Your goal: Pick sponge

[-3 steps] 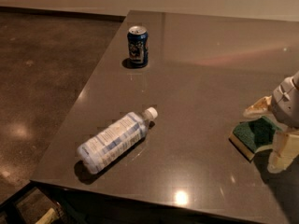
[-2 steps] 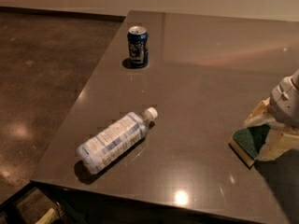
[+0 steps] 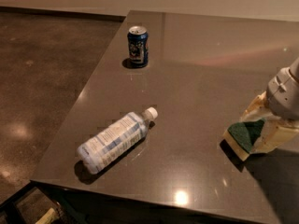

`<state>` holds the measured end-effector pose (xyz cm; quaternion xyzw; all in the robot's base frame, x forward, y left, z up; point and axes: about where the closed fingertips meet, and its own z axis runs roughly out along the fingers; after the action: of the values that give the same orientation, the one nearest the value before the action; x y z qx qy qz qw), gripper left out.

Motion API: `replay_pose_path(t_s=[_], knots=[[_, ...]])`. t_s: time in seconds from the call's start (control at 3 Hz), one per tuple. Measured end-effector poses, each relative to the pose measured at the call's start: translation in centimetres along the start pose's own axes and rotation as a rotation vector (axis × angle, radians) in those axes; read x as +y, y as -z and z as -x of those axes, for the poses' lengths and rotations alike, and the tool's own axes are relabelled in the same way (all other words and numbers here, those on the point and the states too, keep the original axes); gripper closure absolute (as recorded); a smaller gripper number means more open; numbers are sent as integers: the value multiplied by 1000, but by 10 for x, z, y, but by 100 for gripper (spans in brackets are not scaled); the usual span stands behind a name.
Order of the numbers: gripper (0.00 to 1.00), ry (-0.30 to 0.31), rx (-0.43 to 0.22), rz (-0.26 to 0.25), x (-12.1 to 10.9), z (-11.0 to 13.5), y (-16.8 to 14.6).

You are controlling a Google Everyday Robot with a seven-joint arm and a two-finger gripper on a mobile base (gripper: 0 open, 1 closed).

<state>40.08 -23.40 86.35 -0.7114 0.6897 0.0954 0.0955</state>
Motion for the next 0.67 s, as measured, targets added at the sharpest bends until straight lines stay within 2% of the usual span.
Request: replay_pose_path(t_s=[0.33, 0.67], knots=[[100, 25, -41, -19, -2, 20, 22], [100, 69, -74, -50, -7, 42, 47]])
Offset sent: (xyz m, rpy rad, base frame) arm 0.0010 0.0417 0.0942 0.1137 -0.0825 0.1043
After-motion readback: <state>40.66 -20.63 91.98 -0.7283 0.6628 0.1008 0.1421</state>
